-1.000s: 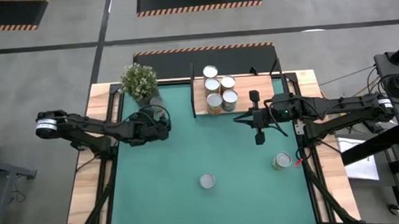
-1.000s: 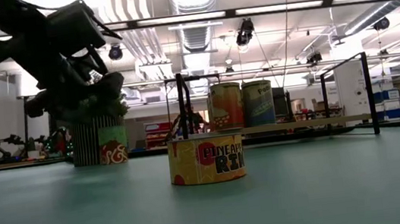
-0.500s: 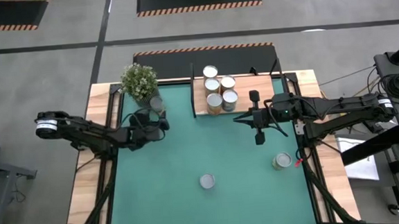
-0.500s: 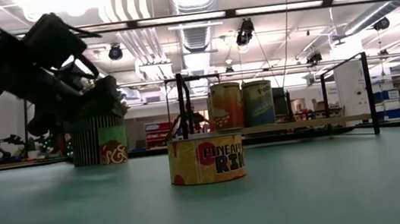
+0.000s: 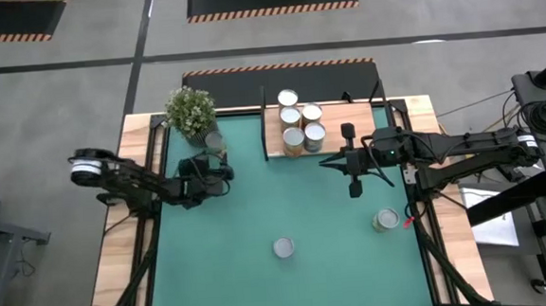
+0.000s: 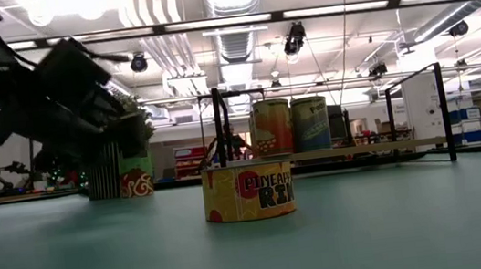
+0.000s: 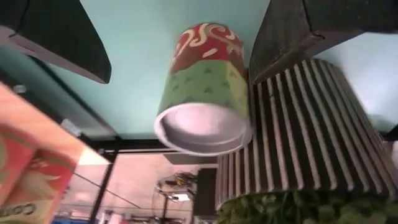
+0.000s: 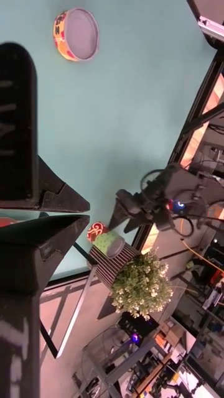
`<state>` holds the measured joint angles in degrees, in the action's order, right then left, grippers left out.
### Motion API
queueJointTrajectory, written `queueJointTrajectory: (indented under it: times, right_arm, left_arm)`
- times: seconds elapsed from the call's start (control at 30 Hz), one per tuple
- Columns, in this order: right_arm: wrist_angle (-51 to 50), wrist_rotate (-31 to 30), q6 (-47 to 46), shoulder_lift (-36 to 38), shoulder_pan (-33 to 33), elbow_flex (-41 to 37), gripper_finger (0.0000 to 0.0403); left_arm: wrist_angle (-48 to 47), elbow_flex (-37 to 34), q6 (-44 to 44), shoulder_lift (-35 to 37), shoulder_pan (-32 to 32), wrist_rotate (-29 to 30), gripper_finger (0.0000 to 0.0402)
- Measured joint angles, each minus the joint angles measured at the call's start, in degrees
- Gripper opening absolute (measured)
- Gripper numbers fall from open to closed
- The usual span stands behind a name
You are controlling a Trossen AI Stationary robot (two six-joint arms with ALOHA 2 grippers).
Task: Pick and place cans onto a shelf
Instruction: Put the green can on the shelf
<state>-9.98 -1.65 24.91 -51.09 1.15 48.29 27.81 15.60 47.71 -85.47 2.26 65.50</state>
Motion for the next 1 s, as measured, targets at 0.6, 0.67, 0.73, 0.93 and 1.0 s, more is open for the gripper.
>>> queueJointTrajectory:
  times: [0.6,0.67,0.73,0.93,1.0]
  right_arm:
    - [0.0,0.0,0.2,0.0,0.0,0.0,0.0009]
    - [0.0,0.0,0.2,0.0,0.0,0.0,0.0009]
    - [0.0,0.0,0.2,0.0,0.0,0.0,0.0009]
    - [0.0,0.0,0.2,0.0,0.0,0.0,0.0009]
    - [0.0,0.0,0.2,0.0,0.0,0.0,0.0009]
  left_arm:
    - [6.6,7.1,4.2,-20.3,2.5,10.4,0.0352]
    - [6.9,7.3,4.4,-21.0,3.3,10.1,0.0346]
    - [7.2,7.5,4.4,-21.4,3.9,9.8,0.0338]
    - [7.3,7.8,4.5,-21.6,4.2,8.9,0.0297]
    - [7.3,7.8,4.5,-21.6,4.2,8.9,0.0281]
